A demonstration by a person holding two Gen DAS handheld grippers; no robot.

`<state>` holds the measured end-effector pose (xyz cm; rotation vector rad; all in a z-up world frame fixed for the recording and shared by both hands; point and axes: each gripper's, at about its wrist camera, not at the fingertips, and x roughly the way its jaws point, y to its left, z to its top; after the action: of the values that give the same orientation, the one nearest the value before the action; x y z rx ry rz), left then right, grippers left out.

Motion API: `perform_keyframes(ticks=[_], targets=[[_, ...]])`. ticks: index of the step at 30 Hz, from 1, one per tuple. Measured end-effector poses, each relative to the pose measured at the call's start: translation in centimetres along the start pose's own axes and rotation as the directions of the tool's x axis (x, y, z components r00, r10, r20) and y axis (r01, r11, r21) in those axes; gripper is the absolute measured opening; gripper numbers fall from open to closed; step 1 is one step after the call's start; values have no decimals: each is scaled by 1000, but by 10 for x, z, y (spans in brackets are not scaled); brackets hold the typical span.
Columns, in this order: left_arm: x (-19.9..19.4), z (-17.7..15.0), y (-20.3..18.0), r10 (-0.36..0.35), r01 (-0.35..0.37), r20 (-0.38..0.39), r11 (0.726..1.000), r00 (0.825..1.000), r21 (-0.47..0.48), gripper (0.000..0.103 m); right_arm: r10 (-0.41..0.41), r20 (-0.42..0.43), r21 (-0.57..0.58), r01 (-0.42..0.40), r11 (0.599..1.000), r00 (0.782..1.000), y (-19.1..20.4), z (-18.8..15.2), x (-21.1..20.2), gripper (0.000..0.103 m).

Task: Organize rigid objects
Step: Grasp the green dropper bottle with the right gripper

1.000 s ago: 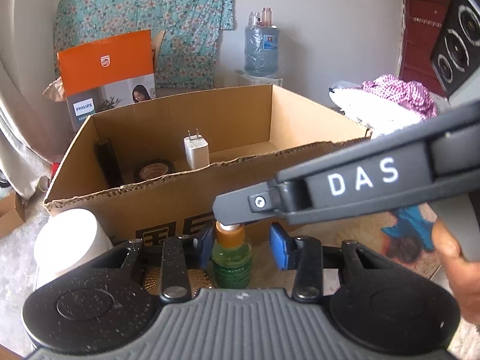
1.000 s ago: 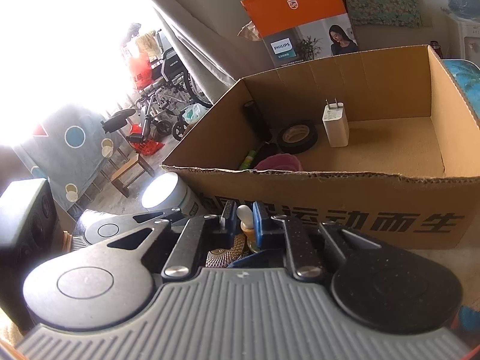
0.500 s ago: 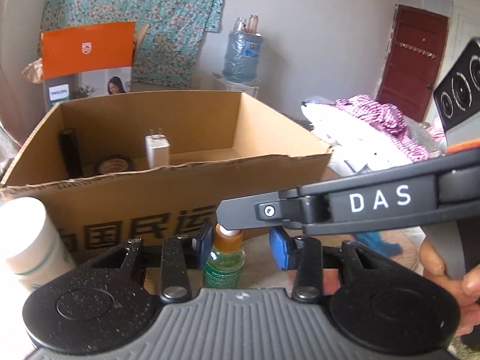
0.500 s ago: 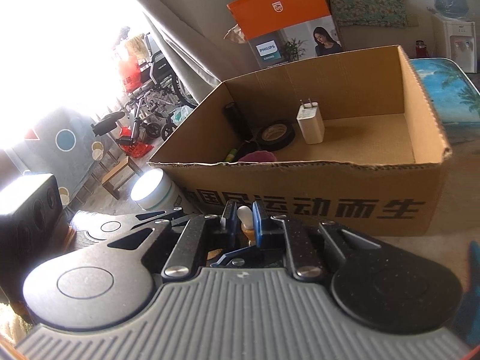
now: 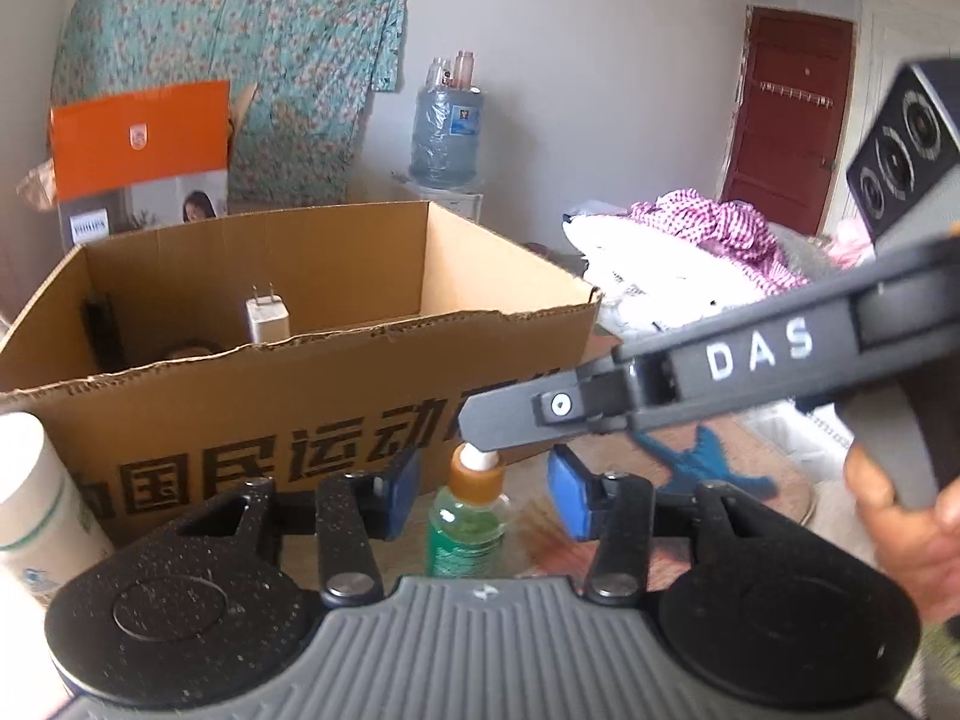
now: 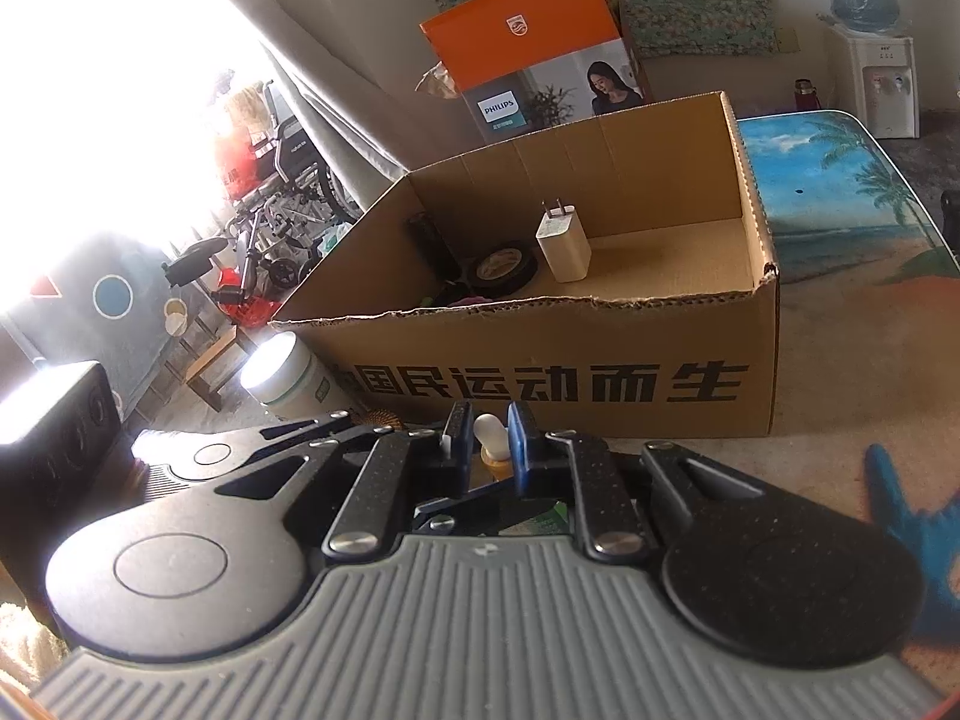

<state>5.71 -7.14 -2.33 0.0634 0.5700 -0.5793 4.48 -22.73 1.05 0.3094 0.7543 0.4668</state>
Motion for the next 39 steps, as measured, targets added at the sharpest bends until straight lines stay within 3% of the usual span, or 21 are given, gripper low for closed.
perform_keyframes(ticks=[6,11,24,30,39], targets=[[12,-9,-4,36,-34,-44,998,998,44,49,-11,-13,2,11,1000,1000,0,1,2,18],[26,-16,-7,51,-45,-79,996,996,77,46,-32,-35,-22,31,999,999,5,-1,6,33],[46,-25,-11,68,-58,-101,993,993,100,37,-79,-71,-71,74,995,994,9,-2,26,31],[46,-26,-13,74,-65,-94,993,993,98,34,-80,-63,-78,75,994,995,6,-5,27,22],[19,-11,-18,82,-77,-53,993,995,90,34,-67,-42,-112,62,992,997,21,4,9,21]])
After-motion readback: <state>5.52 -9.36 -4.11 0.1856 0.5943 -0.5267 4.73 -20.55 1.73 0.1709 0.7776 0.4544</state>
